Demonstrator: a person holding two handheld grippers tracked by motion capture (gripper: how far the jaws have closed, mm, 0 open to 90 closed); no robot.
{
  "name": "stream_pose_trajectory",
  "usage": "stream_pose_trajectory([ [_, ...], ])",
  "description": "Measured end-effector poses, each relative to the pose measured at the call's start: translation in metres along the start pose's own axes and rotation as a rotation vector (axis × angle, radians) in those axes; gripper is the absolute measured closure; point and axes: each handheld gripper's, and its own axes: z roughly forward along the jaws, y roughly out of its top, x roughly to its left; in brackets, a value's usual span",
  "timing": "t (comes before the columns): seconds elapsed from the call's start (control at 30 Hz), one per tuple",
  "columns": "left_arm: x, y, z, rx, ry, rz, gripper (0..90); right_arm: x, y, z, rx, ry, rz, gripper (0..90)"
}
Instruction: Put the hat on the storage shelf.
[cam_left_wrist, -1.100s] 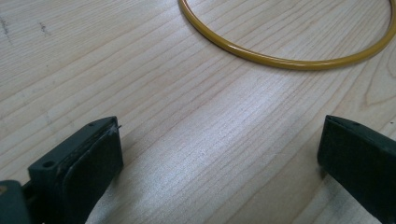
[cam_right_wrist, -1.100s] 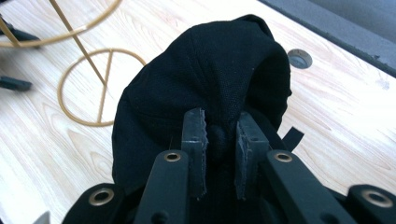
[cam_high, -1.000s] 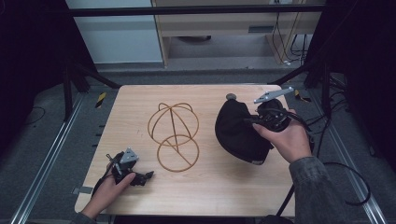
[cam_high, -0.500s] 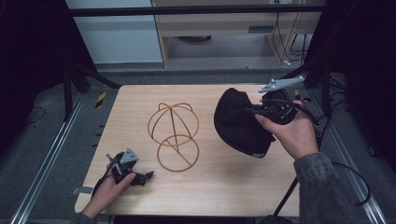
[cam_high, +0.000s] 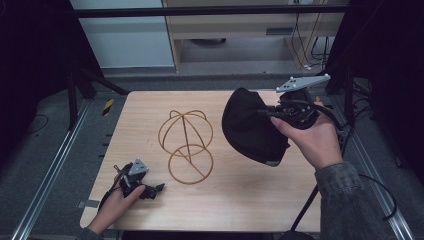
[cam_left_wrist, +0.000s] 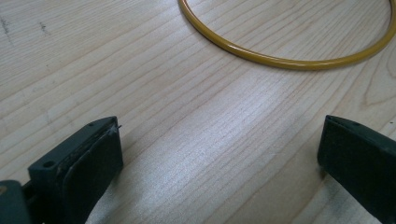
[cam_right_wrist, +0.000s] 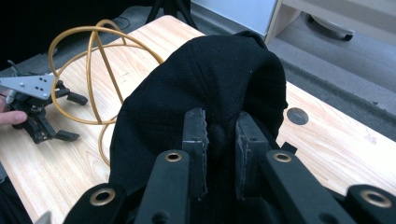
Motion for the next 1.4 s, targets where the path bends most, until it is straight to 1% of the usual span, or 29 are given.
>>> stream_pose_trajectory([
  [0.17,0.000,0.000,0.000,0.000,0.000,0.000,0.0,0.003,0.004,-0.007,-0.027,0.008,-0.007,77.6],
  [0.27,0.000,0.000,0.000,0.000,0.001,-0.001,0.0,0.006,0.007,-0.011,-0.053,0.016,-0.010,77.6],
  [0.37,0.000,0.000,0.000,0.001,0.001,-0.001,0.0,0.007,0.008,-0.013,-0.057,0.015,-0.008,77.6],
  [0.47,0.000,0.000,0.000,0.003,0.000,0.000,0.0,0.010,0.014,-0.015,-0.068,0.014,-0.019,77.7],
  [0.5,0.000,0.000,0.000,0.003,0.000,0.000,0.0,0.011,0.015,-0.015,-0.070,0.016,-0.017,77.7],
  [0.67,0.000,0.000,0.000,0.003,0.000,0.000,0.0,0.014,0.021,-0.011,-0.073,0.026,-0.027,77.8],
  [0.7,0.000,0.000,0.000,0.003,0.000,0.000,0.0,0.016,0.026,-0.009,-0.071,0.027,-0.037,77.8],
  [0.8,0.000,0.000,0.000,0.003,0.000,0.000,0.0,0.019,0.030,-0.008,-0.074,0.028,-0.044,77.8],
  [0.93,0.000,0.000,0.000,0.003,0.000,0.000,0.0,0.029,0.041,-0.007,-0.093,0.044,-0.063,77.9],
  [0.97,0.000,0.000,0.000,0.003,0.000,0.000,0.0,0.029,0.041,-0.007,-0.093,0.044,-0.063,77.9],
  [1.03,0.000,0.000,0.000,0.001,0.001,-0.002,0.0,0.036,0.044,-0.005,-0.104,0.051,-0.073,77.8],
  [1.17,0.000,0.000,0.000,0.001,0.000,-0.002,0.0,0.042,0.046,-0.004,-0.115,0.060,-0.082,77.9],
  [1.23,0.000,0.000,0.000,0.001,-0.001,-0.002,0.0,0.044,0.047,-0.004,-0.118,0.062,-0.084,77.9],
  [1.3,0.000,0.000,0.000,0.001,0.000,-0.002,0.0,0.049,0.049,-0.002,-0.115,0.065,-0.096,77.9],
  [1.37,0.000,0.000,0.000,0.001,-0.001,-0.002,0.0,0.051,0.049,-0.001,-0.118,0.065,-0.098,77.9],
  [1.4,0.000,0.000,0.000,0.001,0.000,-0.002,0.0,0.054,0.051,0.000,-0.130,0.066,-0.099,77.9],
])
